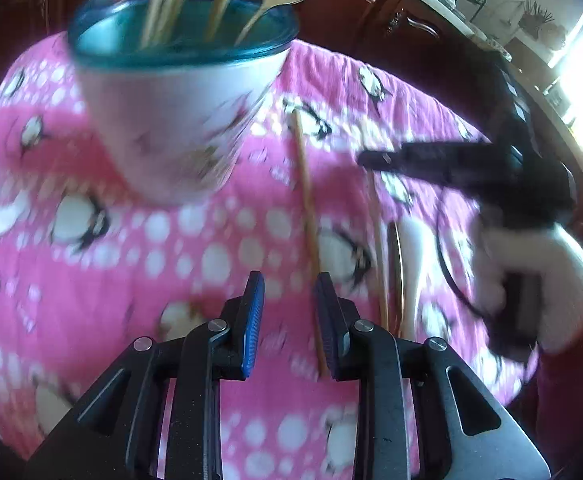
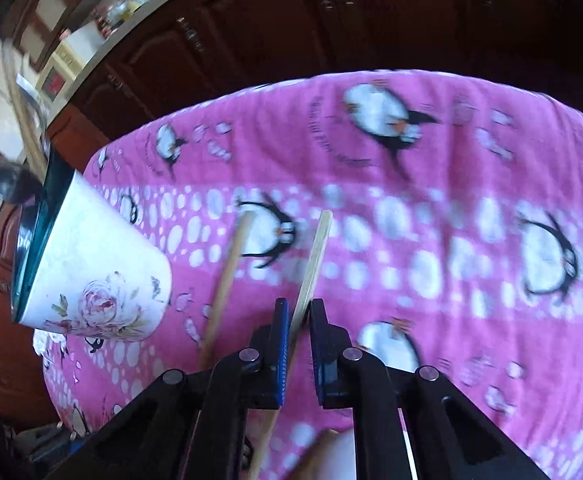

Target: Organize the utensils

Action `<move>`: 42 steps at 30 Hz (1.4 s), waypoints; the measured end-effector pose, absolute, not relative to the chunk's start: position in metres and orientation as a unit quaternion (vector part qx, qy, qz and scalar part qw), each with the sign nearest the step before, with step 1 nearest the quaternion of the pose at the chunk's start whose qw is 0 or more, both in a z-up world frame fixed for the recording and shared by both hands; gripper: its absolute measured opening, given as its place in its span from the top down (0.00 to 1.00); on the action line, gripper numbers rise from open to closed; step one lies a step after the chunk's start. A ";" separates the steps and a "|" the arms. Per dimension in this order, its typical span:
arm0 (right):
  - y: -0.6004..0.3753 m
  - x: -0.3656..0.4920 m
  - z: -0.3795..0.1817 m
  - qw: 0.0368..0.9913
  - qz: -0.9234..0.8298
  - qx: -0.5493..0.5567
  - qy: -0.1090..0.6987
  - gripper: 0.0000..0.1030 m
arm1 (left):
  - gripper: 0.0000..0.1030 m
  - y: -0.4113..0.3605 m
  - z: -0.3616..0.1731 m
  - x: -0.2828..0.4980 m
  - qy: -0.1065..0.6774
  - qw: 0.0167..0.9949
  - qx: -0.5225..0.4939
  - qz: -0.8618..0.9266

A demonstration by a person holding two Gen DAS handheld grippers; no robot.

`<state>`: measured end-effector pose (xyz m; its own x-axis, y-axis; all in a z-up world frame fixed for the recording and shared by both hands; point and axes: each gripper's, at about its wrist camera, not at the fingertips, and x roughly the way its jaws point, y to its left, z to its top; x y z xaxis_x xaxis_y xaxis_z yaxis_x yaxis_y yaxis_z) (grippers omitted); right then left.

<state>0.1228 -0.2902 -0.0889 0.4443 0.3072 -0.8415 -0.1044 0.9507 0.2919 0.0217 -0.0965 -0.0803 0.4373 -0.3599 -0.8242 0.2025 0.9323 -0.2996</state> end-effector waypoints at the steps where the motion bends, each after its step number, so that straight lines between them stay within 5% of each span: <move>1: -0.295 0.122 -0.089 0.843 0.119 0.100 0.515 0.91 | 0.75 -0.103 -0.081 0.027 0.502 0.847 -0.073 -0.161; 7: -0.308 0.117 -0.091 0.838 0.125 0.122 0.517 0.91 | 0.75 -0.138 -0.105 0.054 0.526 0.838 -0.037 -0.141; 9: -0.314 0.116 -0.091 0.837 0.128 0.126 0.517 0.91 | 0.95 -0.139 -0.106 0.054 0.518 0.844 -0.022 -0.140; 24: -0.257 0.056 -0.101 0.802 0.235 0.120 0.536 0.93 | 0.95 -0.048 -0.098 -0.056 0.566 0.807 -0.017 -0.170; 32: -0.255 0.059 -0.084 0.820 0.194 0.088 0.531 0.84 | 0.61 -0.053 -0.076 -0.022 0.516 0.839 -0.015 -0.175; 42: -0.228 0.109 -0.103 0.813 0.177 0.054 0.552 0.83 | 0.61 -0.087 -0.097 0.037 0.534 0.830 0.034 -0.159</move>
<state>0.1092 -0.2284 -0.1027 0.3277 0.3479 -0.8784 -0.2292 0.9312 0.2833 0.0373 -0.0870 -0.0968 0.3785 -0.2276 -0.8972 0.2993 0.9473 -0.1140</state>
